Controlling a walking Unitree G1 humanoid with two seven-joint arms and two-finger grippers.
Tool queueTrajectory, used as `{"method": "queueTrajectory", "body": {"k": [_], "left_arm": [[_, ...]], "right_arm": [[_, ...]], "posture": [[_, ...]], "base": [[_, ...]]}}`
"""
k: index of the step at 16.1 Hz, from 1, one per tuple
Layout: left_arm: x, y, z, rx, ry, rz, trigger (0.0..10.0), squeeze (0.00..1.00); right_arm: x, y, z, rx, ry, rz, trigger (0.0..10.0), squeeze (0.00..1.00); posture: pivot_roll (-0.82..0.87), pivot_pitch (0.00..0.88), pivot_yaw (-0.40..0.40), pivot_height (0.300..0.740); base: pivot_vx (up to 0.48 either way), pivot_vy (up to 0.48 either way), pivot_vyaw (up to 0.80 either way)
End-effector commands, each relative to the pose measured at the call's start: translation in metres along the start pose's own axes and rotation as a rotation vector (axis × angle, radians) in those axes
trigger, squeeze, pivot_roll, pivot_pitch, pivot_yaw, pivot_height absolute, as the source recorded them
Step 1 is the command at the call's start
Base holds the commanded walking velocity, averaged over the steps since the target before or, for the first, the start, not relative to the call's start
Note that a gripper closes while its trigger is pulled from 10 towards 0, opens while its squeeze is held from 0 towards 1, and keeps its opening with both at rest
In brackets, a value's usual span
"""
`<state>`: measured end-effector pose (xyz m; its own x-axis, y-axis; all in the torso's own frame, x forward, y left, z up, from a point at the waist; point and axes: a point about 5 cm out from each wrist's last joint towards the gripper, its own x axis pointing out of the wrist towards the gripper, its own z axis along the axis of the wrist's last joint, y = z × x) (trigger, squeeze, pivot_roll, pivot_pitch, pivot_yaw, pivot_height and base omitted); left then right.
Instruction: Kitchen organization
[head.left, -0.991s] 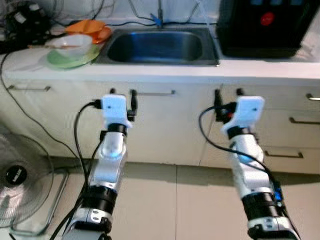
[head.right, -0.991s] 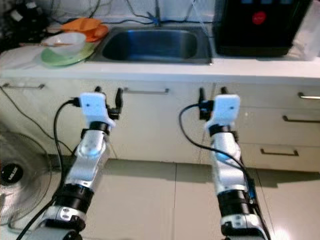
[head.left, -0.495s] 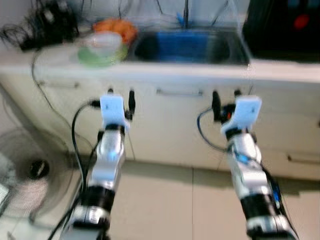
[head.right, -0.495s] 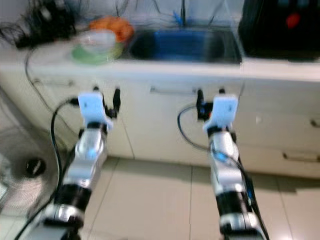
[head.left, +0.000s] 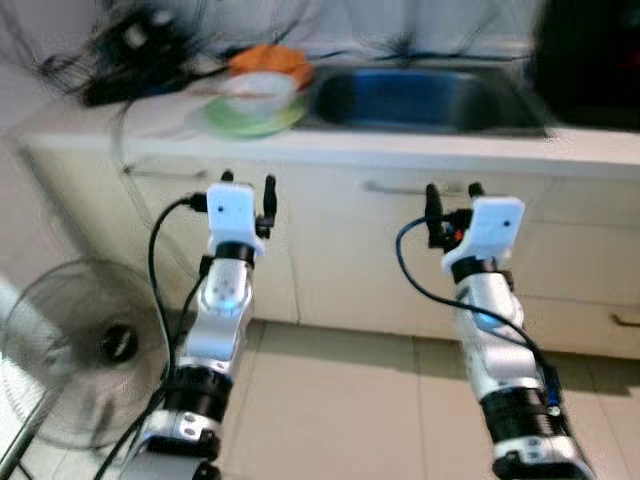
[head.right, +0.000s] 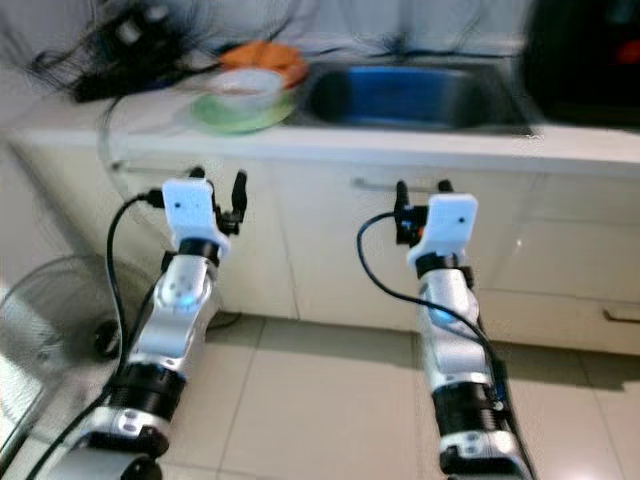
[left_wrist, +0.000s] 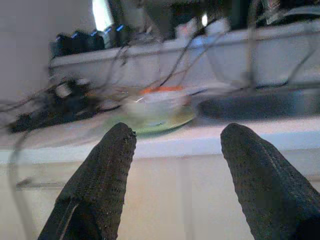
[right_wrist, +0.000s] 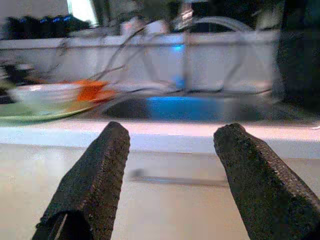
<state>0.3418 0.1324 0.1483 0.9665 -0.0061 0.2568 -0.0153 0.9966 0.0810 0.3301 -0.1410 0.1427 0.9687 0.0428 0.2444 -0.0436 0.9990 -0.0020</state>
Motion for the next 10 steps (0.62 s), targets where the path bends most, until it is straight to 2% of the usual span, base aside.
{"method": "queueTrajectory", "body": {"k": [1, 10], "left_arm": [[-0.0004, 0.0001, -0.0009, -0.002, 0.01, 0.003, 10.0, 0.0], [-0.0003, 0.0034, -0.0012, -0.011, 0.013, 0.012, 10.0, 0.0]], "right_arm": [[0.0015, -0.0009, 0.0013, -0.007, 0.003, 0.005, 10.0, 0.0], [0.001, 0.001, 0.0009, 0.003, 0.002, 0.004, 10.0, 0.0]], "posture": [[0.03, 0.0, 0.059, 0.74], [0.03, 0.0, 0.067, 0.74]], "base": [[0.0, 0.0, 0.0], [0.0, 0.0, 0.0]]}}
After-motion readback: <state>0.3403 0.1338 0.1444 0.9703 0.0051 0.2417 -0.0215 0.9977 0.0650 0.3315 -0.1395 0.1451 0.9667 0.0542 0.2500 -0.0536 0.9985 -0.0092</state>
